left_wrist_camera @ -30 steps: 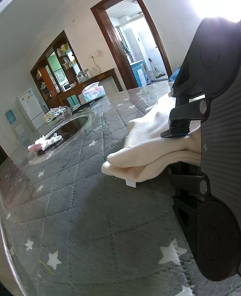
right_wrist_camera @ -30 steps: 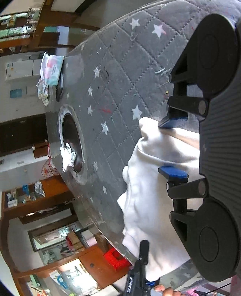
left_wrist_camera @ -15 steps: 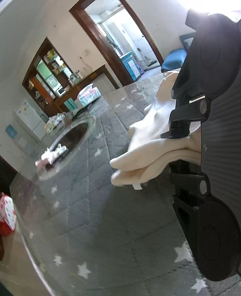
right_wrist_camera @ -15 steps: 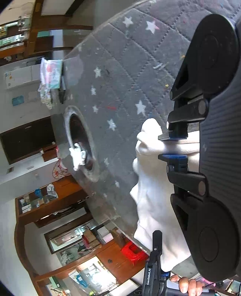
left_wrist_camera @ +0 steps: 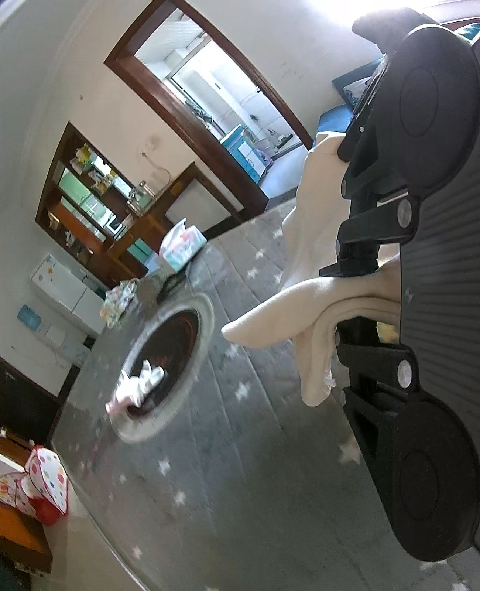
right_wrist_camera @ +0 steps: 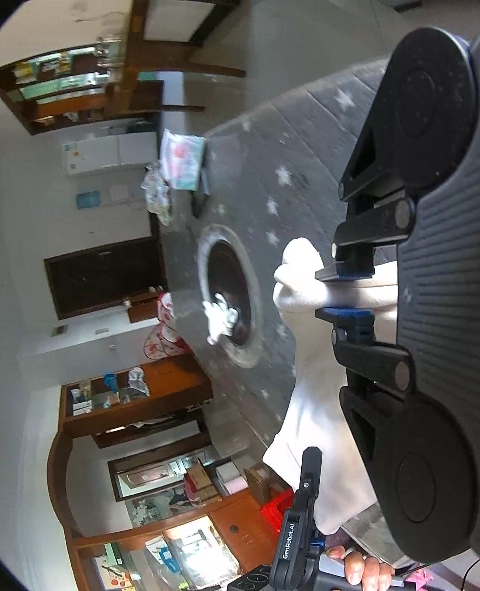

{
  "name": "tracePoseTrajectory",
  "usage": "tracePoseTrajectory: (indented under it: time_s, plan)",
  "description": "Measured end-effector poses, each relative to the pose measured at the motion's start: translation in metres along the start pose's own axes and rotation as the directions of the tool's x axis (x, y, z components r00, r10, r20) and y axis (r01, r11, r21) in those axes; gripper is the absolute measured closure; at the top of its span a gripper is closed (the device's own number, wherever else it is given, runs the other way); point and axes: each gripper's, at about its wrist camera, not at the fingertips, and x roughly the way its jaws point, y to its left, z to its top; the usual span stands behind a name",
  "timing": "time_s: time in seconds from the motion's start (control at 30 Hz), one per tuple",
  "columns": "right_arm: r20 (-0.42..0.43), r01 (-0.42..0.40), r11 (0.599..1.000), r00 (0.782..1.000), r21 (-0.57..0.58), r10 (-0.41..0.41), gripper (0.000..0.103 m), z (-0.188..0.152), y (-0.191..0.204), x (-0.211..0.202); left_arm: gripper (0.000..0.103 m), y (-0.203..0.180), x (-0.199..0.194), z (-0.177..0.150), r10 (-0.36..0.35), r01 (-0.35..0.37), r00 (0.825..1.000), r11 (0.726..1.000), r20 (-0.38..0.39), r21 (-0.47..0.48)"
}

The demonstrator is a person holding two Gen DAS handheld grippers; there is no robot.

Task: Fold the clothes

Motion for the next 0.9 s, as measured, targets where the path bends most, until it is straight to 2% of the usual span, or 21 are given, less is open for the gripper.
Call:
tracePoseTrajectory:
  time_s: [0.4,0.73,0.9]
  plan:
    - [0.099,0.113,0.993,0.989,-0.033,-0.11,0.091,0.049,-0.033,-0.025,0.086,-0.054,0.043,0.039,-0.057,0.058,0.998,0.997,-0.005,0.051]
    - [0.109,0.173,0.985,0.979,-0.016,-0.17,0.091,0.068,-0.071,-0.01,0.086,-0.078,0.096,0.061,-0.05,0.051,0.999,0.997,-0.019,0.06]
    - [0.08,0.19,0.982,0.979,-0.001,-0.19,0.091,0.068,-0.092,0.009,0.086,-0.073,0.129,0.063,-0.035,0.037,0.997,0.999,-0.063,0.031]
